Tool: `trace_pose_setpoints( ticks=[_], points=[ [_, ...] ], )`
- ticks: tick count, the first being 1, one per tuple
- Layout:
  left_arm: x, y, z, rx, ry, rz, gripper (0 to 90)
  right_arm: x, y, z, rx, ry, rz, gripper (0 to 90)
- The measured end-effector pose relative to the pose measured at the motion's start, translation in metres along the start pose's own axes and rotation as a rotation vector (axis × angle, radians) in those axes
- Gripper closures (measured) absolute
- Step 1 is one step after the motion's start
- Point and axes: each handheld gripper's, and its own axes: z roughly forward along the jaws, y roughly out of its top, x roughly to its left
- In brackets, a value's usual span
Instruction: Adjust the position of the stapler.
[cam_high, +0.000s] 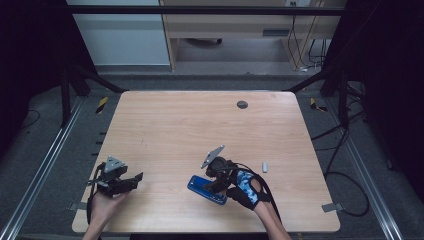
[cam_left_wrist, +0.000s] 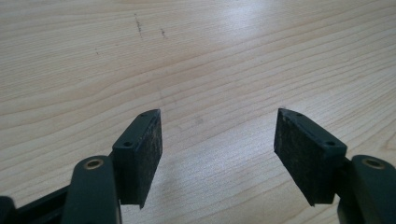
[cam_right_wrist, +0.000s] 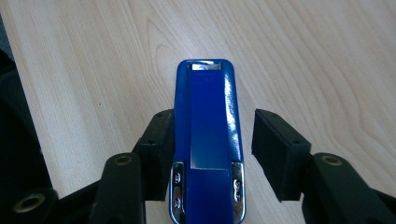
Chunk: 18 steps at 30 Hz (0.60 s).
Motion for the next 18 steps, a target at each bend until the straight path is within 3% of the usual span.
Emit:
trace_pose_setpoints(
  ticks=[9,18],
  points=[
    [-0.001,0.000,0.002,0.013,-0.003,0.009,32.3,-0.003,0.000,0.019,0.041,0.014,0.009,56.5],
    [-0.001,-0.001,0.004,0.025,-0.006,0.012,32.3,-0.005,0.000,0.024,0.043,0.044,0.007,63.8]
  ],
)
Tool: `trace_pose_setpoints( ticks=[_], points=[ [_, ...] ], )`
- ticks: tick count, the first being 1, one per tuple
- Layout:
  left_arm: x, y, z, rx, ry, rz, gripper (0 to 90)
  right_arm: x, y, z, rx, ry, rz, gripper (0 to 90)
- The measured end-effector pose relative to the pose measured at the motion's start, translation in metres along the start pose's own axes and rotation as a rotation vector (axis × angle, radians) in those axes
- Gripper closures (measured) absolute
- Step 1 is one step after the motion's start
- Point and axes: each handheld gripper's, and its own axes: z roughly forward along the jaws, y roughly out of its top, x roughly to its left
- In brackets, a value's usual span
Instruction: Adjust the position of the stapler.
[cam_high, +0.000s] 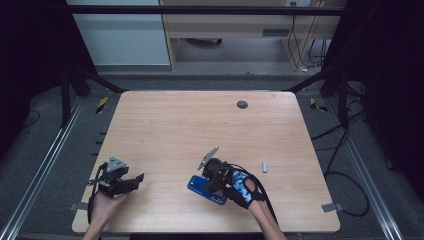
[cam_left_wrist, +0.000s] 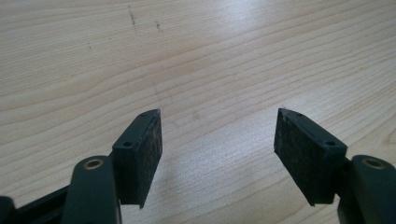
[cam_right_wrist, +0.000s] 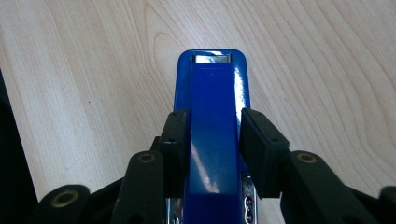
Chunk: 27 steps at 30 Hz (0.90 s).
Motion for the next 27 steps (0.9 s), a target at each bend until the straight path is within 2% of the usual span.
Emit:
trace_pose_setpoints(
  ticks=[8,14,19,25,27],
  points=[
    [-0.001,0.000,0.001,0.009,-0.003,0.005,32.3,0.001,0.001,0.003,0.017,-0.001,-0.007,64.2],
    [-0.001,0.000,0.001,0.010,-0.003,0.007,32.3,0.001,0.001,0.011,0.059,-0.009,-0.031,63.8],
    [-0.001,0.000,0.002,0.014,-0.005,0.009,32.3,0.001,0.001,0.010,0.049,-0.012,-0.048,65.0],
    [-0.001,0.000,0.003,0.018,-0.004,0.012,32.3,0.000,0.000,0.010,0.049,0.004,-0.059,65.3],
    [-0.001,0.000,0.003,0.020,-0.004,0.013,32.3,0.001,0.000,0.010,0.046,0.007,-0.078,65.5]
  ],
)
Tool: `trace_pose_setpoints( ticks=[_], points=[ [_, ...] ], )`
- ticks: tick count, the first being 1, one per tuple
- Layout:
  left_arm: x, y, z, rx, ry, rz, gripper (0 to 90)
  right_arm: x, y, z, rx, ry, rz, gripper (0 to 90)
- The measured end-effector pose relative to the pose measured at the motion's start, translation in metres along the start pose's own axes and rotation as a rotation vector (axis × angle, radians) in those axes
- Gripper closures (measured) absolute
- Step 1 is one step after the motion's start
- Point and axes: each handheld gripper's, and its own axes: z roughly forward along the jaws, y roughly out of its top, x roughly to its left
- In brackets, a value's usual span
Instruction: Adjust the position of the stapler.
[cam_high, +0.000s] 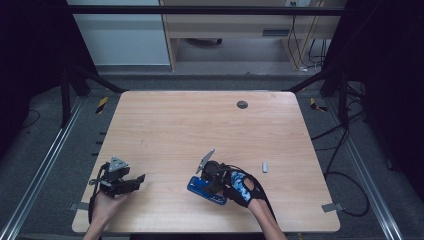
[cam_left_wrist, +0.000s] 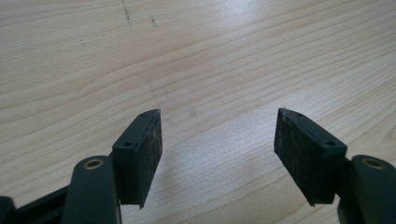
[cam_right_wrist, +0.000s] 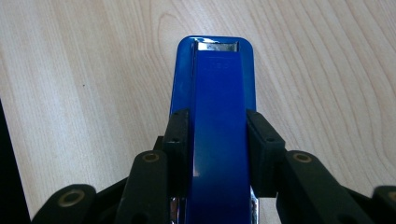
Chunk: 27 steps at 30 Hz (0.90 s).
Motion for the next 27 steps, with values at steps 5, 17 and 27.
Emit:
trace_pose_setpoints(
  ticks=[5,17,27],
  points=[
    [-0.0008,0.0000,0.0004,0.002,-0.004,0.000,32.3,0.0025,-0.0011,-0.0007,0.003,0.014,-0.049,65.6],
    [-0.0018,0.0003,0.0018,0.005,-0.005,0.004,32.2,0.0071,-0.0045,-0.0018,-0.004,0.036,-0.149,65.9],
    [-0.0022,0.0002,0.0027,0.013,-0.010,0.014,32.2,0.0089,-0.0072,-0.0025,-0.017,0.057,-0.222,65.9]
  ],
)
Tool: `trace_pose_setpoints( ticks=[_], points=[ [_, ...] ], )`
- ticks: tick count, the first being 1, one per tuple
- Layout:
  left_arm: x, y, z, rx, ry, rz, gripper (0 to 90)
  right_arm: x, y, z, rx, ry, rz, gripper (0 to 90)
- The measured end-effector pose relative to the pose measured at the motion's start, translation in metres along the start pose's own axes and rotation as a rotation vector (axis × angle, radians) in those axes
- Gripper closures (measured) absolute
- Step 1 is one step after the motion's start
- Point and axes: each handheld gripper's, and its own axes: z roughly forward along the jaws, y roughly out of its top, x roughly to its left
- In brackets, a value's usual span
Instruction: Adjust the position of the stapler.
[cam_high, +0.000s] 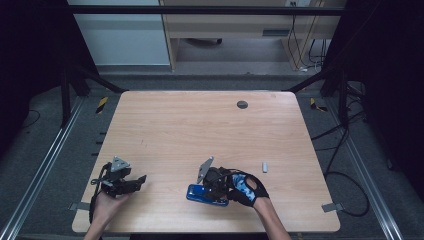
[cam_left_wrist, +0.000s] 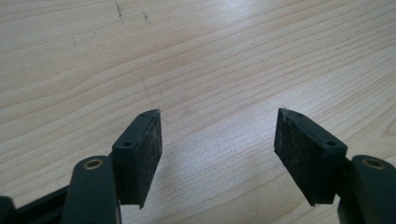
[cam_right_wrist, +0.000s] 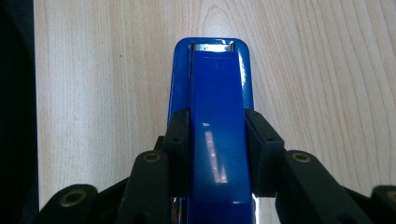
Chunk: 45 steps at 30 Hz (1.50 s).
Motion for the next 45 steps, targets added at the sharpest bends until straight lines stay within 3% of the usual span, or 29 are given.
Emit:
trace_pose_setpoints(
  ticks=[15,23,28,31,35,41,45],
  points=[
    [-0.001,0.000,0.002,0.006,-0.007,-0.001,32.1,0.003,-0.003,0.000,-0.024,0.035,-0.081,66.0],
    [-0.001,0.000,0.002,0.010,-0.010,0.004,31.9,0.002,-0.002,0.000,-0.015,0.052,-0.090,65.7],
    [-0.002,0.000,0.002,0.016,-0.013,0.008,31.8,0.001,-0.003,-0.004,-0.030,0.029,-0.040,56.6],
    [-0.002,0.000,0.003,0.019,-0.016,0.009,31.6,-0.001,-0.007,-0.012,-0.096,0.044,-0.009,56.0],
    [-0.004,0.001,0.004,0.016,-0.021,0.011,31.5,-0.002,-0.012,-0.026,-0.158,0.019,0.039,53.8],
    [-0.007,0.002,0.003,0.009,-0.038,0.012,32.1,0.002,-0.024,-0.047,-0.309,-0.035,0.113,55.3],
    [-0.011,0.003,0.000,-0.008,-0.064,0.017,34.6,0.005,-0.036,-0.058,-0.344,-0.113,0.186,59.1]
  ],
)
